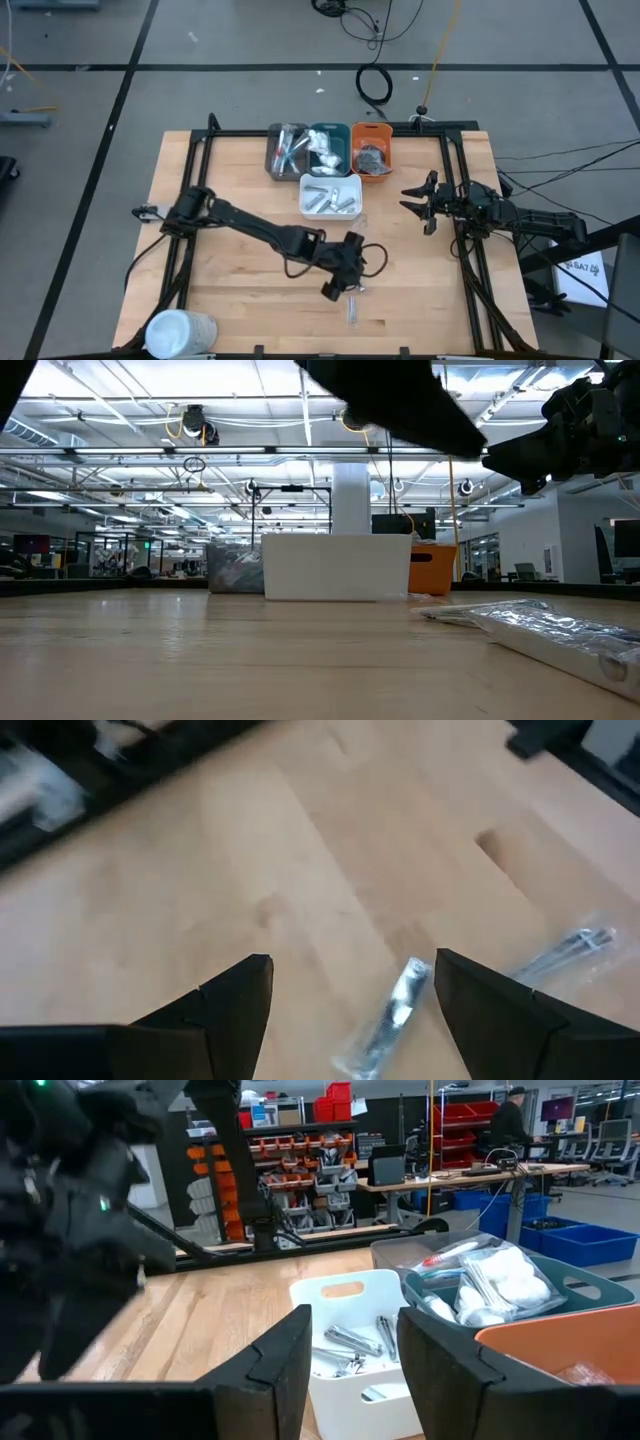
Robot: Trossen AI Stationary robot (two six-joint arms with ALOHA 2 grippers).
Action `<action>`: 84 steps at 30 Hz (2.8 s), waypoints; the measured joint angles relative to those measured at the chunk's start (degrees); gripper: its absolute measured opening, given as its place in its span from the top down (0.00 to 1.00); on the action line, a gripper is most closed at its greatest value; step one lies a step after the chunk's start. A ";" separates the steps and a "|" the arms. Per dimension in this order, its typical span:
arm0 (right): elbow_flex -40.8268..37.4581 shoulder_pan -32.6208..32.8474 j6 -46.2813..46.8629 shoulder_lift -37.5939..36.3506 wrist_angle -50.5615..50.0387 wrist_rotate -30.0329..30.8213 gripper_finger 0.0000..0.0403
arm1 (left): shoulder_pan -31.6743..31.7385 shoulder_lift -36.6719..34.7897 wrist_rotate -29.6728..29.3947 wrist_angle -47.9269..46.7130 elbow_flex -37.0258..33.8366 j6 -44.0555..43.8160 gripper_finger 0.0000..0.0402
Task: Pick & Place Travel size toiletries
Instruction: Put the silver nail cutter into the white bin
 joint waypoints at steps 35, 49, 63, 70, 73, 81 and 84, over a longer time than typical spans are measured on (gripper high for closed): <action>0.01 -0.01 0.00 0.01 -0.47 0.00 0.65 | 0.55 14.17 6.45 7.29 0.15 -5.54 0.32; 0.01 0.01 -0.01 -0.01 -0.42 0.00 0.65 | 1.25 14.10 10.10 5.53 0.11 -8.59 0.92; 0.01 -0.01 0.00 -0.01 -0.43 0.00 0.65 | 1.65 1.61 8.67 3.76 -0.02 -8.33 0.91; 0.01 0.00 0.00 0.01 -0.45 0.00 0.65 | 1.84 -6.06 4.49 -0.89 -0.72 -5.84 0.91; 0.01 -0.01 0.00 0.01 -0.42 0.00 0.65 | 2.15 -8.78 4.41 3.11 -4.86 -5.98 0.91; 0.01 -0.01 0.00 0.03 -0.44 0.00 0.65 | 3.86 -18.36 -0.24 31.04 -31.14 -11.84 0.91; 0.01 -0.01 0.00 -0.01 -0.05 0.00 0.65 | 4.97 -21.72 -1.65 46.47 -42.12 -13.93 0.91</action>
